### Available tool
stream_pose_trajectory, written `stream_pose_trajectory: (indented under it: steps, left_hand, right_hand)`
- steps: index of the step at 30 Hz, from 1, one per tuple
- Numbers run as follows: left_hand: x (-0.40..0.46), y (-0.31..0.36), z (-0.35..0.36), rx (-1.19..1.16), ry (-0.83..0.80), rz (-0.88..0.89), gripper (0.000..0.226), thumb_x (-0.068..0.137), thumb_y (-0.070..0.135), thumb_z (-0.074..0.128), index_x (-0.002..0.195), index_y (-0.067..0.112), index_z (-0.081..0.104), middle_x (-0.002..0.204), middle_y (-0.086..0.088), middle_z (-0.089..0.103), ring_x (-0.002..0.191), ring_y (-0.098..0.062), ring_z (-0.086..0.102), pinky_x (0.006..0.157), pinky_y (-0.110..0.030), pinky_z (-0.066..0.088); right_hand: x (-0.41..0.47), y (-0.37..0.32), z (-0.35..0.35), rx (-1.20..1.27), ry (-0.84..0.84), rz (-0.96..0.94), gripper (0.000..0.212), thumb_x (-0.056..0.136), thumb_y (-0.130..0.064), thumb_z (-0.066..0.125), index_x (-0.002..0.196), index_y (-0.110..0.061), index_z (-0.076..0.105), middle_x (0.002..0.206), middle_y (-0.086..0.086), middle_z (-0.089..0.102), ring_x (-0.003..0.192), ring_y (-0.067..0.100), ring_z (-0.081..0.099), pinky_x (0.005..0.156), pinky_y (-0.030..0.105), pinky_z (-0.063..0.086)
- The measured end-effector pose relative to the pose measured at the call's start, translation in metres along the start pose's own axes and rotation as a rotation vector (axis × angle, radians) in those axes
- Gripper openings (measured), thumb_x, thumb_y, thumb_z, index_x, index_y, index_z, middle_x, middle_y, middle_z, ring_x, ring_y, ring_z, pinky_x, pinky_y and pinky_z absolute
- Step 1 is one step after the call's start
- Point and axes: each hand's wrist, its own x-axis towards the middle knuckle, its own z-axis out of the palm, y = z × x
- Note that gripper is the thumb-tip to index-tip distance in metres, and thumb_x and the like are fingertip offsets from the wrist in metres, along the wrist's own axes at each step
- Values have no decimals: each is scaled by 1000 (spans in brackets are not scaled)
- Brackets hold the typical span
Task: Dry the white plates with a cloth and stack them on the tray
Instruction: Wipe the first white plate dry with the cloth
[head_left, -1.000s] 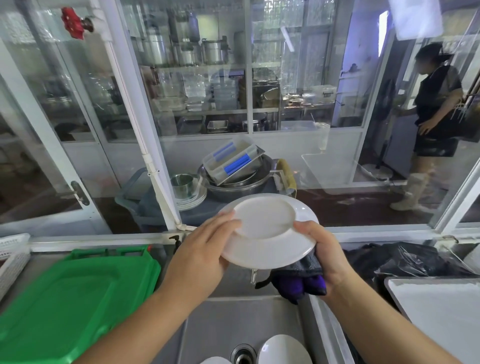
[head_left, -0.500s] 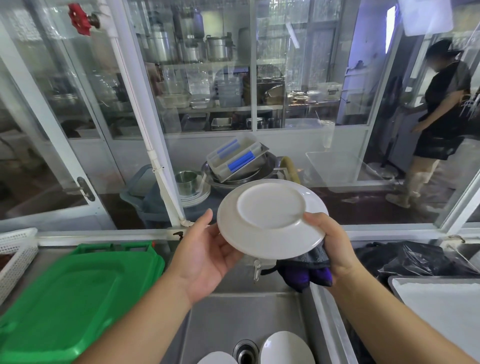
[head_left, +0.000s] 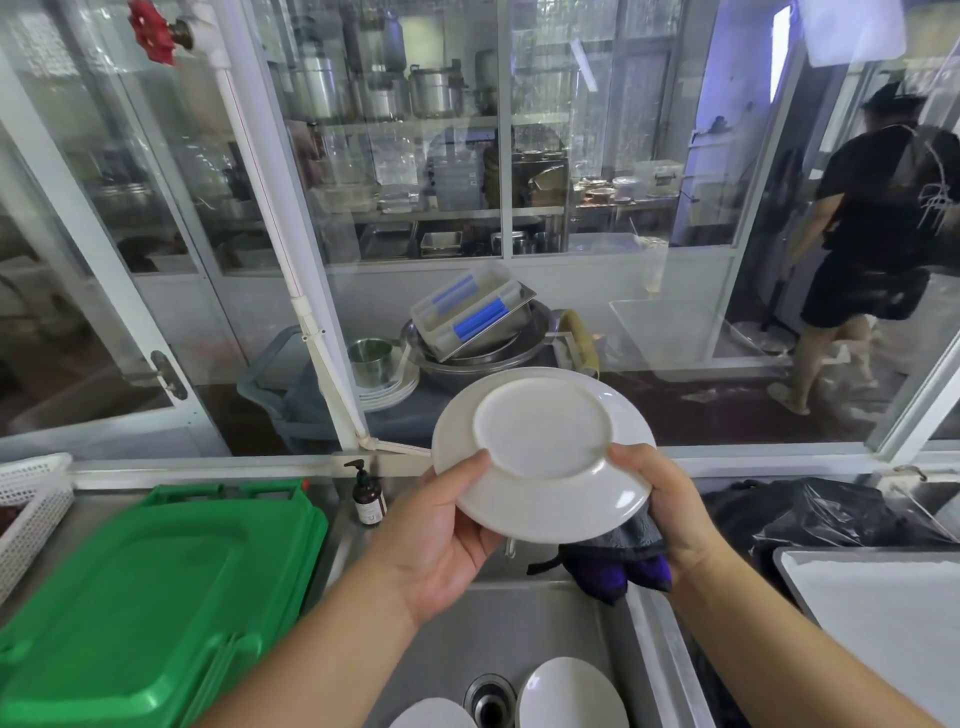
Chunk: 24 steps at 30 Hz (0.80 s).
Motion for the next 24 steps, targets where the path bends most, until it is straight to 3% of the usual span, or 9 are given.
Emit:
stream_pose_trajectory:
  steps: [2,6,8,11,13,16,20,22,24]
  left_hand:
    - [-2,-1,3,-8,4,20,56,77,11,76,132,7,64,121,-16,76,101,-25,78,68,-34,65]
    - [-4,2,0,33,-2,100,47,79,8,73,125,12,69,121,-13,77,104,-26,77,72,-36,66]
    - [-6,8,-4,109,-7,156,44,78,8,73,122,16,72,120,-11,77,107,-27,76,75,-38,66]
    - [-7,19,-11,259,-1,230,37,77,11,75,113,21,76,118,-7,78,107,-23,75,72,-34,64]
    - [-6,22,-13,368,1,255,34,83,10,73,115,22,74,117,-5,79,107,-21,75,73,-31,63]
    - [-4,17,-14,530,-15,253,29,97,4,66,120,21,71,117,-4,79,112,-26,72,77,-32,63]
    - [-2,4,-11,709,-89,300,38,86,16,73,124,15,70,118,-8,78,114,-30,72,88,-43,61]
    - [-3,1,-9,773,-114,348,38,84,19,72,122,17,73,118,-6,78,116,-29,72,98,-48,56]
    - [-4,-1,-9,830,-119,384,32,85,21,72,117,20,76,115,-4,79,114,-27,73,101,-50,55]
  right_hand:
    - [-1,-1,1,-18,36,14,25,80,-33,75,90,-13,87,98,24,78,78,37,78,66,45,65]
    - [5,-2,-1,-1,262,106,72,105,-64,42,98,-6,84,89,24,79,66,35,78,47,38,61]
    - [6,-5,-7,-43,366,150,55,107,-51,48,111,-3,75,84,22,78,61,36,76,50,43,62]
    - [24,-20,-12,-157,569,70,43,105,-34,53,121,2,68,98,23,78,80,39,76,80,54,64]
    - [30,-39,-8,-175,610,-18,39,104,-41,59,112,-4,70,92,17,81,79,36,79,74,48,63]
    - [38,-58,4,-372,462,-196,23,103,-44,63,100,-26,76,91,4,81,82,25,80,71,42,64]
    - [35,-49,38,-1157,302,-647,18,103,-44,58,95,-32,69,88,-13,70,88,11,63,75,35,47]
    - [29,-39,53,-1359,235,-808,27,104,-38,63,126,-26,74,121,-4,72,113,19,61,93,31,43]
    - [18,-29,68,-1452,121,-882,38,102,-34,68,136,-18,71,136,6,66,122,32,58,104,34,42]
